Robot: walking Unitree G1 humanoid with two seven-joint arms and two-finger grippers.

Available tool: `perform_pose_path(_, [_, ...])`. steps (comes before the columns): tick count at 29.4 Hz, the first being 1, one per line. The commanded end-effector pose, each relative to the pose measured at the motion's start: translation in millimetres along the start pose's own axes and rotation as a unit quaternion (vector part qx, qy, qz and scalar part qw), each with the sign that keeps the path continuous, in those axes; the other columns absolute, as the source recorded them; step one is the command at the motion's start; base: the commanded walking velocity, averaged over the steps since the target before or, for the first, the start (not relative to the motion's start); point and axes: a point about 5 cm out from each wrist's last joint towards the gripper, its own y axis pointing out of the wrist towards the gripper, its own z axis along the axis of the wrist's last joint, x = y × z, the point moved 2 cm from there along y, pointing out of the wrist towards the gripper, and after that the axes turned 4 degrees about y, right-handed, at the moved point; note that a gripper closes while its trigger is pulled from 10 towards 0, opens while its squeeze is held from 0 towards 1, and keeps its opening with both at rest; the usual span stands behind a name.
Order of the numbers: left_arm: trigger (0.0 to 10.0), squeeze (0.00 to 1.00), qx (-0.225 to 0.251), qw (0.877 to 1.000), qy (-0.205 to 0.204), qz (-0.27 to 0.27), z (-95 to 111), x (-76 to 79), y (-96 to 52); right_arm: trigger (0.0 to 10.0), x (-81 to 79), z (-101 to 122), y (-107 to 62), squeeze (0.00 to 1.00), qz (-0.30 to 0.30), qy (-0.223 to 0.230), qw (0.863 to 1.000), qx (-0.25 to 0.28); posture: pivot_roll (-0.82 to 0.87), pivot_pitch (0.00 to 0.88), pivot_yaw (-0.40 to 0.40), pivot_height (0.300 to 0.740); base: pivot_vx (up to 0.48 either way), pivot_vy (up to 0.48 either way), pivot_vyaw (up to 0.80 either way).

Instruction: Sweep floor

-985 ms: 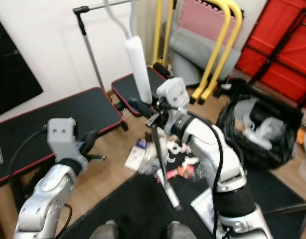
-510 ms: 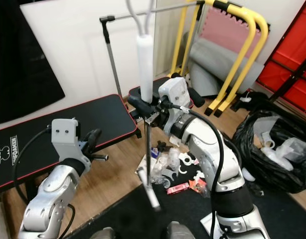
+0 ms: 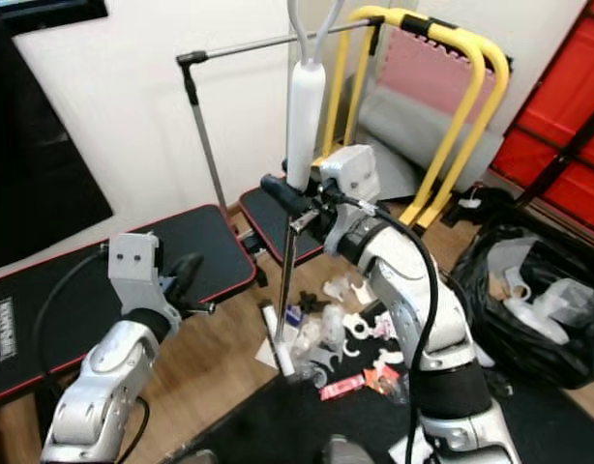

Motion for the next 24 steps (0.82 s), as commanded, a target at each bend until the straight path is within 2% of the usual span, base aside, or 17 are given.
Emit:
perform_pose_path(1, [10.0, 0.00, -0.004, 1.000, 0.007, -0.006, -3, 0.7, -0.6, 10.0, 4.4, 10, 0.1, 0.00, -0.012, -0.011, 1.000, 0.027, -0.13, 0.132, -0.147, 0.740, 0.240, 0.000, 0.00])
perform_pose_path(5, [10.0, 0.00, -0.004, 1.000, 0.006, -0.006, -3, 1.2, -0.6, 10.0, 6.4, 11, 0.8, 0.00, -0.017, -0.014, 0.999, 0.028, -0.13, 0.132, -0.148, 0.740, 0.240, 0.000, 0.00])
perform_pose_path(9, [10.0, 0.00, -0.003, 1.000, 0.005, -0.007, -3, 1.9, -0.6, 10.0, 7.4, 12, 4.7, 0.00, -0.018, -0.014, 0.999, 0.031, -0.13, 0.139, -0.150, 0.740, 0.000, 0.000, 0.00])
perform_pose_path(15, [10.0, 0.00, -0.002, 1.000, 0.005, -0.010, -4, 3.2, -1.9, 10.0, -4.1, 11, 13.7, 0.00, 0.013, -0.008, 0.999, 0.031, -0.13, 0.145, -0.157, 0.740, 0.000, 0.000, 0.00])
perform_pose_path(22, [10.0, 0.00, -0.004, 1.000, 0.002, -0.016, -5, 6.0, -5.9, 10.0, -9.9, 7, 19.7, 0.00, 0.025, -0.006, 0.999, 0.022, -0.13, 0.139, -0.159, 0.740, 0.000, 0.000, 0.78])
perform_pose_path(24, [10.0, 0.00, -0.004, 1.000, 0.002, -0.017, -4, 6.4, -6.1, 10.0, -9.2, 8, 21.1, 0.00, 0.022, -0.007, 0.999, 0.025, -0.13, 0.144, -0.158, 0.740, 0.000, 0.000, 0.00])
